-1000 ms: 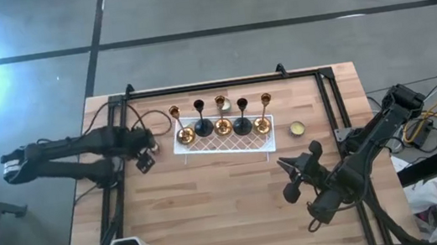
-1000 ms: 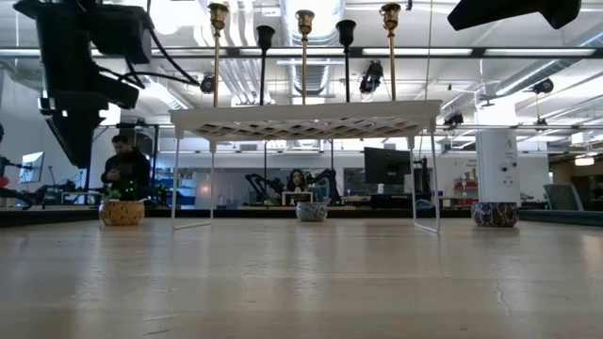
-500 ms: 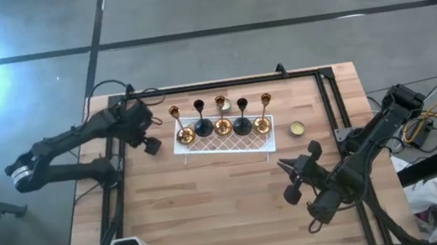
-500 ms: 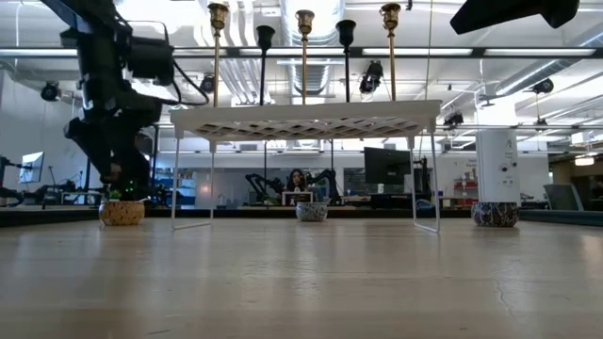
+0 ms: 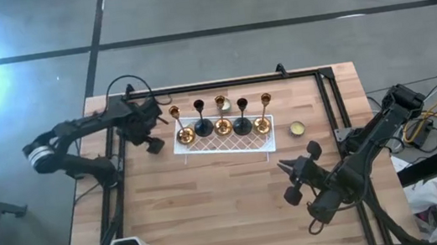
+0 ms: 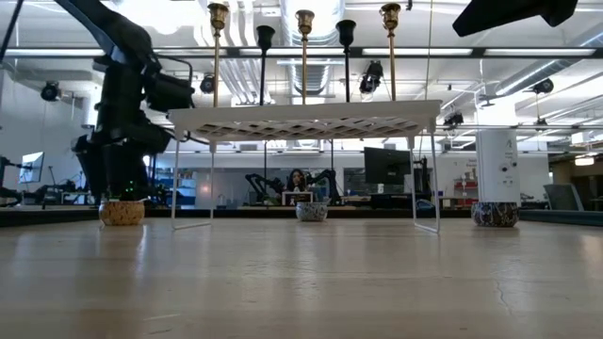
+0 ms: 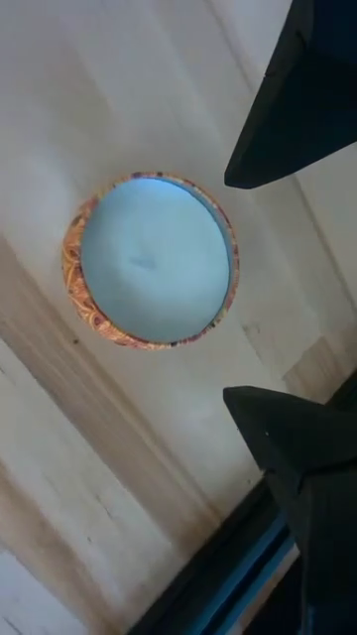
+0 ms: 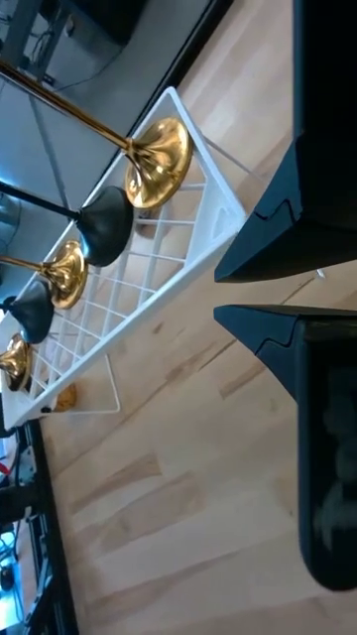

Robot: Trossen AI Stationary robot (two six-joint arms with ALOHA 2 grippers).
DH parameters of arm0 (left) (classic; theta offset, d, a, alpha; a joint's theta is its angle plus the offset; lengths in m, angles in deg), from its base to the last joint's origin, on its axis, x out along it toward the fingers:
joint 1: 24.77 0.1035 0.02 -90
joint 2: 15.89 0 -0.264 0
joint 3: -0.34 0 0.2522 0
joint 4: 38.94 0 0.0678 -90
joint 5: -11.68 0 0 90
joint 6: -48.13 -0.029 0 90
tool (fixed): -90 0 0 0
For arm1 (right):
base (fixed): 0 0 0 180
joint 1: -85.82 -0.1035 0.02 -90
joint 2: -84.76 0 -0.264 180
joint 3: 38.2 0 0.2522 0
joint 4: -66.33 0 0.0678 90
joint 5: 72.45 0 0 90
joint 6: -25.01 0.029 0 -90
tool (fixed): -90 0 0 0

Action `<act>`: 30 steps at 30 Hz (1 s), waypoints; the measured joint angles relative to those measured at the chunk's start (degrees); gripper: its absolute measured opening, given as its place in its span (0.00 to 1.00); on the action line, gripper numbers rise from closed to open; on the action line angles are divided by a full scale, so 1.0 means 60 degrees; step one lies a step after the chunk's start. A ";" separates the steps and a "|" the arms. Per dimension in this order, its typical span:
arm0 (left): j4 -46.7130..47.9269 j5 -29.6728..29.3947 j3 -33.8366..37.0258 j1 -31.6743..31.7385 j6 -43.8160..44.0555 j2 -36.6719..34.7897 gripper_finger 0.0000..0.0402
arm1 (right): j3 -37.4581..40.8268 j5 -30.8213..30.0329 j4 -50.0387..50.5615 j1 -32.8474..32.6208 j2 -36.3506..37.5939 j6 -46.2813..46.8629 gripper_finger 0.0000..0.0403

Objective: Pick & Place candle stick holders
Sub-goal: Put the orange scented candle on the shelf

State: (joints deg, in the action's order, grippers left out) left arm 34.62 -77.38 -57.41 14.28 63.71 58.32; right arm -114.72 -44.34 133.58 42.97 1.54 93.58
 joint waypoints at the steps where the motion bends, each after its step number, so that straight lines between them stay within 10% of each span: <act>1: 0.0011 -0.0006 0.0000 0.0000 -0.0128 0.0036 0.87 | 0.0000 0.0065 0.0001 0.0000 0.0000 -0.0004 0.11; 30: -0.1137 -0.0079 -0.0167 0.0000 -0.0070 0.0431 0.87 | 0.0015 0.0151 -0.0015 0.0000 0.0000 0.0032 0.11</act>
State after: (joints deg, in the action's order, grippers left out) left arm 27.80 -77.85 -58.41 14.28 63.29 60.91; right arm -114.64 -43.43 133.50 42.97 1.54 93.77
